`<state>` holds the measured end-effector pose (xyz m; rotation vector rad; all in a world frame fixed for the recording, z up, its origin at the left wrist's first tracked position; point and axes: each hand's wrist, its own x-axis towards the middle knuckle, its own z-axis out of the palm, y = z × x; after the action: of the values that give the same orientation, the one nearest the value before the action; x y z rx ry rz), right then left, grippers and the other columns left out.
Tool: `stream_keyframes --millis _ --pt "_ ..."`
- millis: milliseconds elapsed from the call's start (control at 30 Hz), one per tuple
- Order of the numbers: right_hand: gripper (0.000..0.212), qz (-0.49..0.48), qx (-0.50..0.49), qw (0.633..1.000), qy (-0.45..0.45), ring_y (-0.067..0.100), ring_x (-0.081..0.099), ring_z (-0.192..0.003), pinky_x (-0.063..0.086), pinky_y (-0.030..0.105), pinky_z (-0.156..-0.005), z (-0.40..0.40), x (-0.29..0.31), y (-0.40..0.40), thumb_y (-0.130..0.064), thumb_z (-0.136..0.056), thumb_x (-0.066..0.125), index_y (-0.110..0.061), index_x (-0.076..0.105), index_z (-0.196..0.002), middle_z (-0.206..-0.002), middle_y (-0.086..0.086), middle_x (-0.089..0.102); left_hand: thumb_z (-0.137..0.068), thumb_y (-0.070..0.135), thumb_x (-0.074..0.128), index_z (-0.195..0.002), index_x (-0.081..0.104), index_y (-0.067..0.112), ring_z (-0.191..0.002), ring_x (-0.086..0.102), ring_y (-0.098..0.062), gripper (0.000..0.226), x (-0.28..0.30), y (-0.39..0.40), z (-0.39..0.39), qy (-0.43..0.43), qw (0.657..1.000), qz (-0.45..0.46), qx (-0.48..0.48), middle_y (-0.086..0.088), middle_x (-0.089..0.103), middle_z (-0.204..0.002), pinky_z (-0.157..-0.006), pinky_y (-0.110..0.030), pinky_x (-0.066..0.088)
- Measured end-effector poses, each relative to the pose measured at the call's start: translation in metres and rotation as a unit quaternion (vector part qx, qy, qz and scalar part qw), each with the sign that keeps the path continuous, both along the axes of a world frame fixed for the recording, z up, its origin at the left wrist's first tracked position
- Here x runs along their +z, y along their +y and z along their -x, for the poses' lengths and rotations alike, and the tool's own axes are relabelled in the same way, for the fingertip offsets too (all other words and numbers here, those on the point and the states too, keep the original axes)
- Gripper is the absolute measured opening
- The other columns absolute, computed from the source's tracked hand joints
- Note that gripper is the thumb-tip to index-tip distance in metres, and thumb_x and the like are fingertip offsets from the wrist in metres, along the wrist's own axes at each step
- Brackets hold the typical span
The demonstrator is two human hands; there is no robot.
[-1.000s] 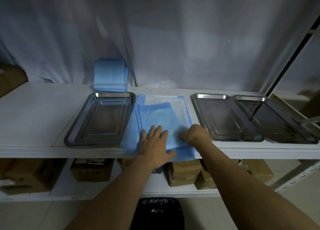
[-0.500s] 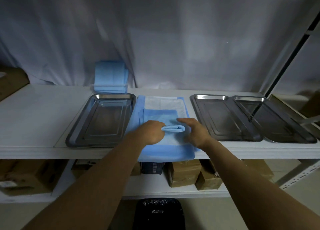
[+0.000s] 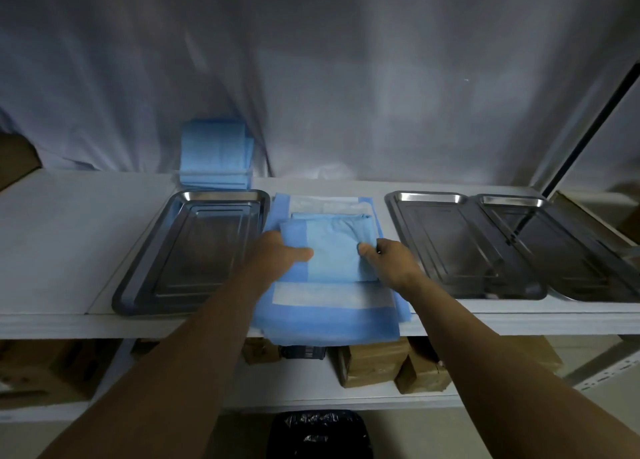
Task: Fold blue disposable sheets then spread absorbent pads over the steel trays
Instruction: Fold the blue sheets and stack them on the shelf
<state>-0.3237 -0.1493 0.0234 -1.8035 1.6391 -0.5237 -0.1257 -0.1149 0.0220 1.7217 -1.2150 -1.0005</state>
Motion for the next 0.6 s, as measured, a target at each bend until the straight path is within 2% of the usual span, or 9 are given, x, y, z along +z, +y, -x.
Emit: stream_keyframes --millis 100,167,200,300,367,467,533,600 --pt "0.038 -0.018 -0.040 0.999 0.013 0.025 0.048 -0.078 0.036 0.029 -0.067 -0.004 -0.001 -0.011 -0.033 -0.097 0.041 -0.007 0.052 -0.072 -0.080 0.009 0.053 -0.087 0.029 0.064 -0.073 0.051 0.009 -0.079 0.058 -0.029 0.027 -0.006 -0.018 0.008 -0.100 0.993 0.038 0.041 -0.009 0.052 -0.069 -0.067 -0.029 0.037" --pt "0.030 -0.022 -0.065 0.998 0.016 0.023 0.049 -0.077 0.036 0.028 -0.066 -0.005 -0.007 -0.018 -0.027 -0.096 0.043 -0.007 0.053 -0.077 -0.079 0.008 0.054 -0.094 0.031 0.054 -0.081 0.055 0.003 -0.095 0.060 -0.036 0.030 -0.010 -0.027 0.011 -0.187 0.981 0.024 0.049 -0.021 0.061 -0.087 -0.076 -0.034 0.041" --pt "0.026 -0.021 -0.075 0.997 0.025 0.023 0.050 -0.077 0.037 0.026 -0.064 -0.005 -0.010 -0.021 -0.025 -0.095 0.045 -0.008 0.054 -0.078 -0.079 0.007 0.054 -0.095 0.032 0.050 -0.091 0.058 -0.001 -0.103 0.058 -0.037 0.034 -0.012 -0.029 0.013 -0.222 0.974 0.019 0.049 -0.024 0.063 -0.100 -0.083 -0.035 0.042" --pt "0.021 -0.021 -0.096 0.992 0.076 0.023 0.051 -0.075 0.031 0.023 -0.050 -0.007 -0.017 -0.027 -0.023 -0.091 0.047 -0.012 0.052 -0.074 -0.075 0.004 0.053 -0.098 0.033 0.044 -0.114 0.056 -0.003 -0.115 0.053 -0.036 0.041 -0.016 -0.030 0.020 -0.303 0.952 -0.005 0.037 -0.023 0.060 -0.120 -0.092 -0.037 0.041" --pt "0.017 -0.024 -0.111 0.988 0.100 0.023 0.052 -0.075 0.034 0.022 -0.053 -0.010 -0.018 -0.029 -0.025 -0.090 0.047 -0.012 0.056 -0.081 -0.080 0.003 0.055 -0.099 0.034 0.043 -0.120 0.053 0.000 -0.119 0.052 -0.035 0.041 -0.020 -0.032 0.022 -0.335 0.941 -0.014 0.038 -0.021 0.058 -0.124 -0.094 -0.038 0.041" --pt "0.028 -0.012 -0.135 0.980 0.144 0.025 0.055 -0.085 0.039 0.027 -0.068 -0.011 -0.017 -0.026 -0.033 -0.094 0.043 -0.012 0.062 -0.098 -0.091 0.006 0.059 -0.099 0.034 0.043 -0.119 0.053 0.001 -0.117 0.053 -0.035 0.040 -0.023 -0.034 0.025 -0.363 0.931 -0.007 0.039 -0.020 0.059 -0.122 -0.091 -0.039 0.042" --pt "0.033 0.000 -0.140 0.976 0.167 0.027 0.059 -0.092 0.039 0.028 -0.070 -0.011 -0.018 -0.025 -0.037 -0.095 0.042 -0.012 0.063 -0.102 -0.100 0.007 0.064 -0.098 0.033 0.044 -0.121 0.049 0.001 -0.116 0.054 -0.036 0.040 -0.023 -0.033 0.029 -0.367 0.929 -0.013 0.049 -0.019 0.058 -0.123 -0.090 -0.041 0.043" --pt "0.034 0.011 -0.130 0.973 0.192 0.026 0.060 -0.092 0.039 0.028 -0.070 -0.011 -0.019 -0.025 -0.038 -0.096 0.040 -0.012 0.063 -0.101 -0.103 0.008 0.065 -0.097 0.031 0.049 -0.123 0.043 0.004 -0.113 0.055 -0.036 0.038 -0.021 -0.031 0.032 -0.367 0.927 -0.011 0.070 -0.017 0.055 -0.124 -0.086 -0.043 0.044"
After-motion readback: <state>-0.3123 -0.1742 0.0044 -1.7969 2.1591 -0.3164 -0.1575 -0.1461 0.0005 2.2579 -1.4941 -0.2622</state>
